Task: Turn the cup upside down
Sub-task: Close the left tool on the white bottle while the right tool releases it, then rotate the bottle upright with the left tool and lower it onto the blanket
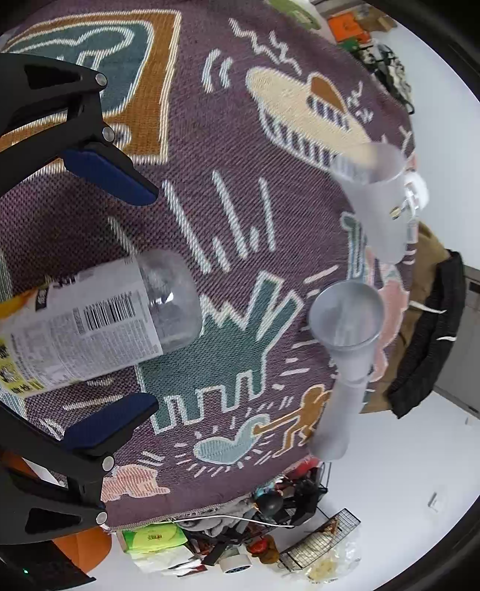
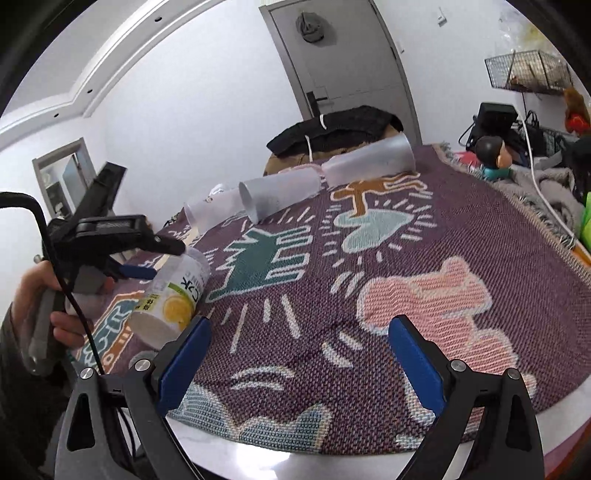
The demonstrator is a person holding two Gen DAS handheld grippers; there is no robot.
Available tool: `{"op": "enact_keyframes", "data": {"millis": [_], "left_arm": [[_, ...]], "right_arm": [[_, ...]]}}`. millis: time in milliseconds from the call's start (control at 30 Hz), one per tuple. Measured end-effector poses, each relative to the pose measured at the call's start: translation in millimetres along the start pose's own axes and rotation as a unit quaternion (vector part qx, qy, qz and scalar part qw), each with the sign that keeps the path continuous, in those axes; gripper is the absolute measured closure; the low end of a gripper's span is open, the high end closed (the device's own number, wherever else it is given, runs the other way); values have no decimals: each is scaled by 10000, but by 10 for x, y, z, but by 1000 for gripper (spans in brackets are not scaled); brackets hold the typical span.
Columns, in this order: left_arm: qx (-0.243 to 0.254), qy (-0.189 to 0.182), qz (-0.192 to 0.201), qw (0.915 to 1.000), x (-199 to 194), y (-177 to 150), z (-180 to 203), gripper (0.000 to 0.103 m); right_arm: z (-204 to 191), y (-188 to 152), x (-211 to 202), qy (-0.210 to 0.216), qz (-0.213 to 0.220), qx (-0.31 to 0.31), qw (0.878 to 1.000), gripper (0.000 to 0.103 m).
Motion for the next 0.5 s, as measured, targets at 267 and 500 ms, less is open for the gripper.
{"op": "enact_keyframes", "data": {"millis": [267,500], "left_arm": [[-376,108,-515,9979,314,35,9,10],[-530,104,-582,9968,354,78,15,36]], "right_arm": [[6,24,-25,52,101,7,9999,6],[108,33,-66,32,158,178,9997,6]]}}
Point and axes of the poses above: each gripper's, at about its wrist camera, not at the fingertips, and x roughly the way its jaws point, z to its right, y to its top, the point moved 4 cm from there along x, roughly the way its jaws point, and after that the axes turned 14 degrees about -x, right-handed, at the moved point
